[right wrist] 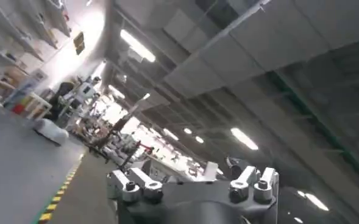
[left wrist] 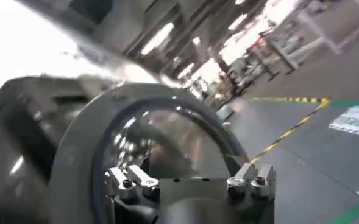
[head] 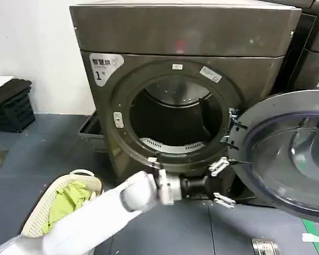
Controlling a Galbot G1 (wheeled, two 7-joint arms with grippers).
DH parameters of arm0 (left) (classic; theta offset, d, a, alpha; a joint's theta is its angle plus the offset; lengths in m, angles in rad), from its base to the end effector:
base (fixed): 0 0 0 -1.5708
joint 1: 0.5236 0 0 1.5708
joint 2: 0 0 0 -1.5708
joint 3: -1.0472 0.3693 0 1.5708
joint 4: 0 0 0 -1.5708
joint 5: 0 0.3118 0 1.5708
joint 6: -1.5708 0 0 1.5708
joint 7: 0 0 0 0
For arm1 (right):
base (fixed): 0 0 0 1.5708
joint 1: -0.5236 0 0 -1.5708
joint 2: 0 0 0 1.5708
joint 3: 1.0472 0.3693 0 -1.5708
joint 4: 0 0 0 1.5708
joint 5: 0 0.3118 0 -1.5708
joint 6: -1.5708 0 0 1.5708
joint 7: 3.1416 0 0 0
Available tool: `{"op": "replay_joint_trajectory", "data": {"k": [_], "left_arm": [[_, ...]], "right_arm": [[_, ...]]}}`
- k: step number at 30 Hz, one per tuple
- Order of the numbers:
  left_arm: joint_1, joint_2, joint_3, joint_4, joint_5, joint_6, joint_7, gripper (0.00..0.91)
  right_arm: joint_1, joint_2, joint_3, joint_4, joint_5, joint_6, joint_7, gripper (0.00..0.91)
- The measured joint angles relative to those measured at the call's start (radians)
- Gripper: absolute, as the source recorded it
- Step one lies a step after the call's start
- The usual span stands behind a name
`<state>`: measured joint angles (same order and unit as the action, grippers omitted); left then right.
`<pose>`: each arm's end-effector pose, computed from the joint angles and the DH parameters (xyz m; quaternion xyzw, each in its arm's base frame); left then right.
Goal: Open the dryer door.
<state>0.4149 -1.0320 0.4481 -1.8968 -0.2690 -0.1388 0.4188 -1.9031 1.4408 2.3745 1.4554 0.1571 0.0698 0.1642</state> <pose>0.3450 -0.0711 -0.1891 0.6176 0.7163 0.2137 0.2444 -0.3304 -0.3477 -0.1734 -0.7804 -0.5224 0.3179 0.1304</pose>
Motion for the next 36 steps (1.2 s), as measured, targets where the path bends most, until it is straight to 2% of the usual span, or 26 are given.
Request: {"op": "replay_joint_trajectory", "data": {"k": [8,16,21,25,30,36], "left_arm": [[0.172,0.19,-0.17,-0.168,-0.066,0.035,0.003,0.907],[0.426,0.346,-0.379,-0.213,-0.038,0.035,-0.022,0.907],[0.559,0.422,-0.506,-0.189,0.026,-0.011,-0.035,0.907],[0.626,0.488,-0.577,-0.147,0.022,-0.034,-0.048,0.907],[0.657,0.56,-0.639,-0.085,0.025,-0.074,-0.059,0.907],[0.653,0.631,-0.661,0.017,0.116,-0.178,-0.072,0.907]], "right_arm": [[0.023,-0.016,-0.005,0.031,0.003,-0.006,-0.015,0.907],[0.036,-0.039,-0.017,0.034,0.003,-0.009,-0.021,0.907],[0.044,-0.06,-0.035,0.027,0.001,-0.011,-0.026,0.907],[0.052,-0.072,-0.046,0.018,-0.002,-0.013,-0.027,0.907],[0.061,-0.092,-0.069,0.007,-0.003,-0.013,-0.03,0.907],[0.079,-0.109,-0.091,0.0,-0.012,-0.018,-0.034,0.907]]}}
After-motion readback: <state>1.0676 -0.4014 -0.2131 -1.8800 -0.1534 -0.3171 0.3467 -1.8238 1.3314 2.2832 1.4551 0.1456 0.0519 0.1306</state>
